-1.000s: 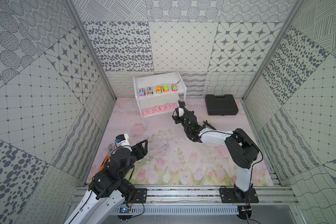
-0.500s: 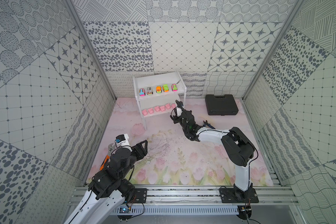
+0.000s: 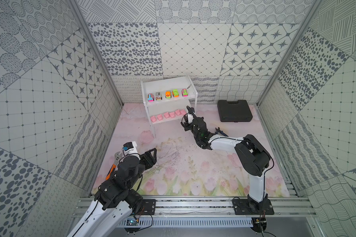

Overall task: Organize plastic toys on shelves
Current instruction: Place the plastic toy on the shelf, then reset both arms

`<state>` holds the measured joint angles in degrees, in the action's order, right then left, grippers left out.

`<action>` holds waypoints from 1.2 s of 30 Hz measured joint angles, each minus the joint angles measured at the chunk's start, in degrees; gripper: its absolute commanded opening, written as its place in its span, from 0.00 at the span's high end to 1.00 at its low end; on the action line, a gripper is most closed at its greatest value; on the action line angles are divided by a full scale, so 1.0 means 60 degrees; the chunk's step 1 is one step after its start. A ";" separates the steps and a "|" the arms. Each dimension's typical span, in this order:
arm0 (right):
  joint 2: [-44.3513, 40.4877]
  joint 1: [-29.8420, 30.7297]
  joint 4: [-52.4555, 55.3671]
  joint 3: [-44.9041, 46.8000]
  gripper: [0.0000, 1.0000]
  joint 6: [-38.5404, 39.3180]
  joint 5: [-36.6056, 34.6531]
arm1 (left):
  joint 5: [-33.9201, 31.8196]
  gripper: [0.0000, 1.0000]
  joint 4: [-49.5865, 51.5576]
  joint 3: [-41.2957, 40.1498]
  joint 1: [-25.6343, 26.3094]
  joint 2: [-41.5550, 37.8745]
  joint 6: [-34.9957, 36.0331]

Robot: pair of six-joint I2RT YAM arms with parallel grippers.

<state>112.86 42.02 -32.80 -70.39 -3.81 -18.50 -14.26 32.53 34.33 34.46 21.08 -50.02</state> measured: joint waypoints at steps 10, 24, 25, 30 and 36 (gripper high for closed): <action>-0.1246 0.0000 0.0047 0.1359 0.67 0.0029 0.0627 | -0.0011 0.29 -0.0036 -0.0066 0.0000 0.0055 0.0000; -0.5129 -0.1625 0.0627 0.4000 0.60 -0.2845 0.4834 | -0.0127 0.26 -0.0160 -0.0284 -0.0018 -0.0022 0.0248; -0.5468 -0.1807 0.0969 0.4120 0.60 -0.3078 0.5009 | -0.0157 0.24 -0.0113 -0.0237 -0.0022 0.0062 0.0321; -0.7657 -0.2055 0.3931 0.4251 0.23 -0.2794 0.3894 | -0.0339 0.14 0.0033 -0.0025 -0.0055 0.0539 0.0710; -1.0327 -0.3162 0.5905 0.4940 0.01 -0.1585 0.0663 | -0.1184 0.02 0.0259 -0.0062 -0.0135 0.0812 0.1300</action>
<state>50.89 23.05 2.63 -40.75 -13.32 -14.52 -21.37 34.09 33.95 33.65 25.96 -42.22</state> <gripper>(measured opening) 0.989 0.954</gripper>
